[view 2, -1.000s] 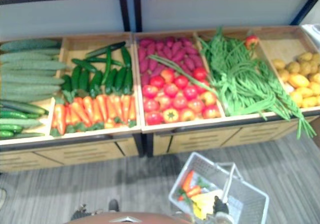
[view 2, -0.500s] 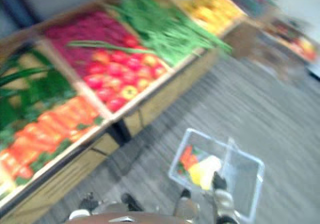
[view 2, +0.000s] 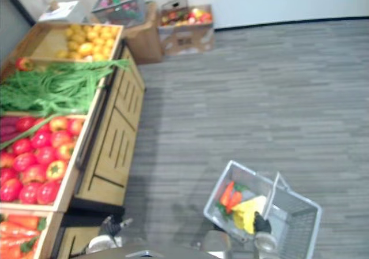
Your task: Pick vegetable in the basket
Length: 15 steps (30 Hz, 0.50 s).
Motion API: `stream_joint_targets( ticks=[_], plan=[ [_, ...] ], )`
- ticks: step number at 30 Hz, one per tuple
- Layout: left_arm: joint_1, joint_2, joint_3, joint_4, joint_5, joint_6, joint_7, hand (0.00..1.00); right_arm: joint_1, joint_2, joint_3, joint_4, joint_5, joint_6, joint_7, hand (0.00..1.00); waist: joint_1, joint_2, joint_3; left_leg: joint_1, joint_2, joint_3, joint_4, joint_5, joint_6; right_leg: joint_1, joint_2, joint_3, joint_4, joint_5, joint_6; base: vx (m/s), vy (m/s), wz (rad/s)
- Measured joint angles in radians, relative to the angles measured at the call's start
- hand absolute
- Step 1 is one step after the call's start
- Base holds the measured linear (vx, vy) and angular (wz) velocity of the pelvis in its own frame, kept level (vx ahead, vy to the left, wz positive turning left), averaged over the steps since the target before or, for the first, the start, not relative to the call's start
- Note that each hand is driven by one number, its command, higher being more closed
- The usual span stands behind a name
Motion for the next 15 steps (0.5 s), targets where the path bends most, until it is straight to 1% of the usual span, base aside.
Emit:
stream_joint_targets(
  ticks=[1,2,3,4,5,6,7,8,9,10,12,15],
  plan=[
    [-0.002,0.006,0.007,-0.002,0.000,-0.001,0.000,0.00,0.003,0.001,-0.003,0.013,0.001,0.002,0.000,1.00,0.001,-0.007,-0.005,0.000,-0.014,-0.015,0.009,0.000,0.000,-0.003,0.010,0.034,-0.014,0.010,0.004,0.03,-0.010,-0.46],
    [-0.003,0.008,0.013,-0.002,-0.001,-0.004,0.000,0.00,0.006,0.004,-0.003,0.018,0.002,0.002,0.000,1.00,0.007,-0.019,-0.004,-0.005,-0.019,-0.023,0.017,0.000,0.000,-0.013,0.011,0.052,-0.014,0.016,0.001,0.02,0.013,-0.60],
    [-0.007,0.010,0.022,-0.002,0.000,-0.009,0.000,0.00,0.006,0.005,-0.003,0.025,0.005,0.001,0.000,1.00,0.014,-0.026,-0.004,-0.013,-0.028,-0.052,0.036,0.000,0.000,-0.022,0.012,0.078,-0.016,0.021,0.003,0.01,0.056,-0.64],
    [-0.008,0.013,0.027,-0.001,0.000,-0.014,0.000,0.00,0.005,0.003,-0.003,0.028,0.007,0.001,0.000,1.00,0.017,-0.033,-0.005,-0.042,-0.044,-0.104,0.077,-0.002,0.000,-0.036,0.009,0.108,-0.017,0.028,0.000,0.03,0.143,-0.71],
    [-0.005,0.011,0.028,0.004,0.003,-0.014,0.000,0.00,0.007,0.001,-0.003,0.028,0.007,0.001,-0.001,1.00,0.017,-0.037,-0.006,-0.043,-0.060,-0.156,0.053,-0.084,0.007,-0.045,-0.001,0.135,-0.023,0.035,0.000,0.03,0.173,-0.57],
    [-0.004,0.008,0.028,0.008,0.008,-0.015,-0.001,0.00,0.007,-0.006,-0.003,0.029,0.007,0.001,-0.003,1.00,0.016,-0.028,-0.011,-0.040,-0.071,-0.178,-0.008,-0.127,0.011,-0.050,0.000,0.145,-0.028,0.039,0.002,0.00,0.236,-0.45],
    [-0.004,0.006,0.027,0.011,0.017,-0.014,-0.001,0.00,0.008,-0.015,-0.003,0.028,0.006,0.001,-0.006,1.00,0.012,-0.013,-0.011,-0.036,-0.084,-0.200,-0.143,-0.142,0.020,-0.052,0.004,0.157,-0.041,0.050,0.016,-0.03,0.185,-0.33],
    [-0.003,0.003,0.028,0.010,0.019,-0.015,0.000,0.00,0.008,-0.020,-0.003,0.028,0.006,0.001,-0.007,1.00,0.014,0.002,-0.010,-0.036,-0.087,-0.207,-0.214,-0.125,0.022,-0.052,0.016,0.162,-0.045,0.057,0.027,-0.06,0.207,-0.48],
    [-0.004,0.002,0.039,0.010,0.019,-0.014,0.002,0.00,0.004,-0.019,-0.005,0.029,0.006,0.003,-0.008,1.00,0.022,0.018,-0.013,-0.018,-0.090,-0.202,-0.236,-0.153,0.015,-0.051,0.024,0.181,-0.047,0.073,0.051,-0.02,0.201,-0.34],
    [0.002,0.005,0.041,0.009,0.032,-0.014,0.009,0.00,0.005,0.002,-0.002,0.024,0.006,-0.006,-0.007,1.00,0.019,0.006,-0.018,-0.022,-0.102,-0.197,-0.232,-0.160,0.025,-0.049,0.011,0.178,-0.046,0.073,0.052,0.00,0.193,-0.26],
    [0.006,0.016,0.049,0.008,0.054,-0.014,0.014,0.00,0.010,0.031,-0.001,0.010,0.006,-0.006,-0.008,1.00,0.015,-0.010,-0.028,-0.017,-0.119,-0.189,-0.240,-0.164,0.031,-0.052,-0.004,0.174,-0.041,0.072,0.051,0.06,0.152,-0.04],
    [0.003,0.021,0.035,0.003,0.067,-0.014,0.020,0.00,0.013,0.053,0.010,-0.017,0.006,-0.010,-0.008,1.00,0.021,-0.021,-0.037,-0.018,-0.124,-0.170,-0.249,-0.164,0.032,-0.071,-0.003,0.171,-0.039,0.072,0.051,0.07,0.061,-0.15]
  ],
)
